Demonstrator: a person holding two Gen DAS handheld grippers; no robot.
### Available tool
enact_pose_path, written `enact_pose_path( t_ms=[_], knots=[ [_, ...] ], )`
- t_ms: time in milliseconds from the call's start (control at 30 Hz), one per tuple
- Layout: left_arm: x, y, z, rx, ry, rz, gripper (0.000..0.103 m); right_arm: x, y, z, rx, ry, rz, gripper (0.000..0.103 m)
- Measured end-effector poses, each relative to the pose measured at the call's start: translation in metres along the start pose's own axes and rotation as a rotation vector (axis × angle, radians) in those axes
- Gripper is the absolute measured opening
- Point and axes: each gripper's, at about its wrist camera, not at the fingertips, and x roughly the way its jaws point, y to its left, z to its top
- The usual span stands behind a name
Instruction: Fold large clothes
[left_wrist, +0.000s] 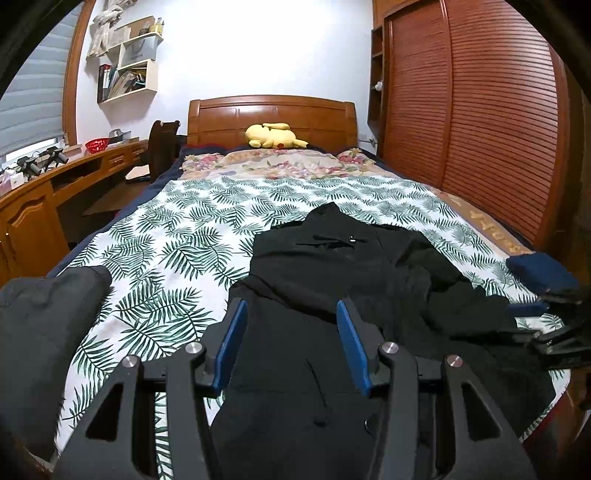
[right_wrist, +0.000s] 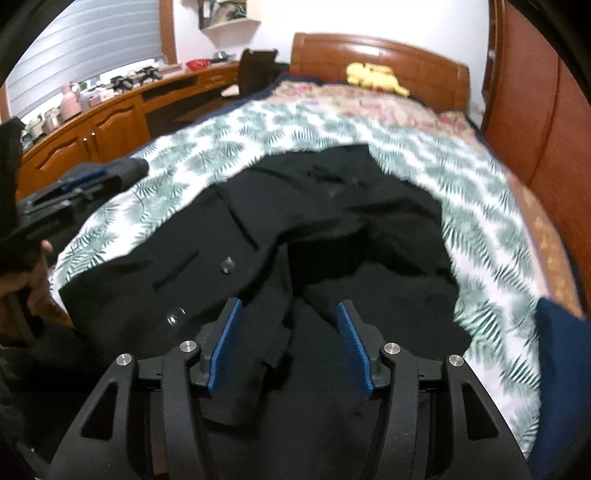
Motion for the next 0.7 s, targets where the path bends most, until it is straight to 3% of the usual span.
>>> enact_pose_path(
  t_ms=[367,433,500,700],
  knots=[
    [0.007,-0.013,-0.004,0.029,0.025,-0.003,0.049,0.055,0.003,-0.034,0.071,0.116,0.141,0.053],
    [0.007,-0.014,-0.005,0.032,0.028,-0.004,0.049,0.06,0.004,-0.038,0.077,0.133,0.178,0.023],
    [0.008,-0.016,-0.005,0.035,0.028,-0.006,0.049,0.061,0.005,-0.042,0.072,0.144,0.221,0.009],
    [0.01,-0.025,-0.009,0.052,0.048,-0.026,0.049,0.02,0.012,-0.054,0.056,0.072,0.252,0.005]
  ],
)
